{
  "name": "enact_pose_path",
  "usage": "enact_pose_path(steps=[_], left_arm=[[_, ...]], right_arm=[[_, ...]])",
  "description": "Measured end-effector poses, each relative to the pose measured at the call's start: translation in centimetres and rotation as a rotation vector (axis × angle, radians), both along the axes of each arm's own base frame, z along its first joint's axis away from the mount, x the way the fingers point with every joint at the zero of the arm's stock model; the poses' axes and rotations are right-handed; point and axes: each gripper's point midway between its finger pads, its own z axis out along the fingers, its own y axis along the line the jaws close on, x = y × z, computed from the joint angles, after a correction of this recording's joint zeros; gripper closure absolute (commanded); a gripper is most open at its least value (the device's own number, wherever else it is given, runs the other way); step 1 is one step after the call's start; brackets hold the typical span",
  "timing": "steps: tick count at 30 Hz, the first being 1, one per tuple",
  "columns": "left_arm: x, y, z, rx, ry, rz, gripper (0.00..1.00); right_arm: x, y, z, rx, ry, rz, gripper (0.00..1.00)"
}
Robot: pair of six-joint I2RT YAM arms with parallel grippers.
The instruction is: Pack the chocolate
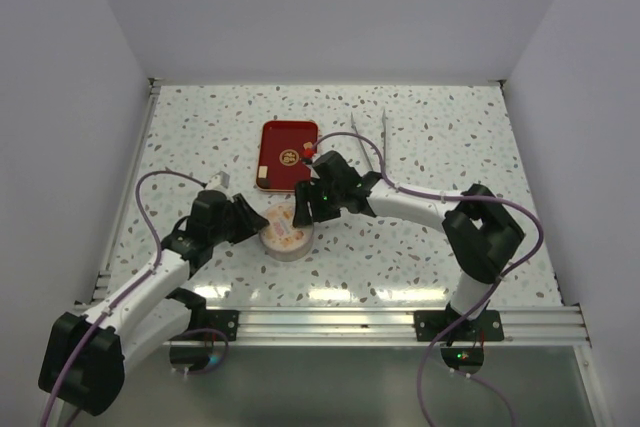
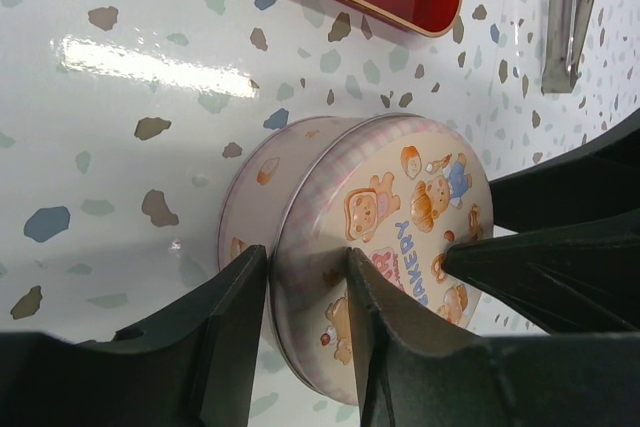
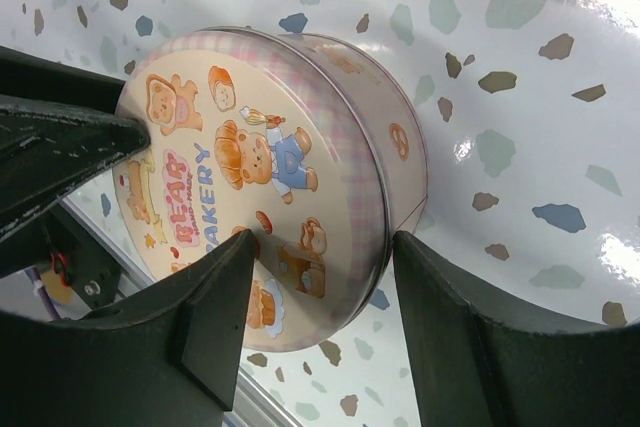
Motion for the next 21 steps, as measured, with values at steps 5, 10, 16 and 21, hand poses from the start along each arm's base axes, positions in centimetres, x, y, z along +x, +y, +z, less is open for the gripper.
enact_pose_path(steps=[5, 10, 16, 21], left_arm=[[-0.6, -0.5, -0.3, 0.011, 0.005, -0.043, 0.27], [-1.2, -0.3, -0.6, 0.057, 0.023, -0.070, 0.08], [-0.1, 0.6, 1.3, 0.112, -0.023, -0.046, 0.00], [1.4, 1.9, 5.1, 0.161, -0.144, 0.013, 0.00]], right_arm=[[0.1, 0.0, 0.1, 0.002, -0.010, 0.001, 0.36], [0.4, -0.7, 0.2, -0.032, -0.043, 0.004, 0.06], [0.6, -2.6, 1.4, -0.096, -0.102, 0.002, 0.01], [2.0, -4.6, 5.9, -0.056, -0.190, -0.046, 0.01]])
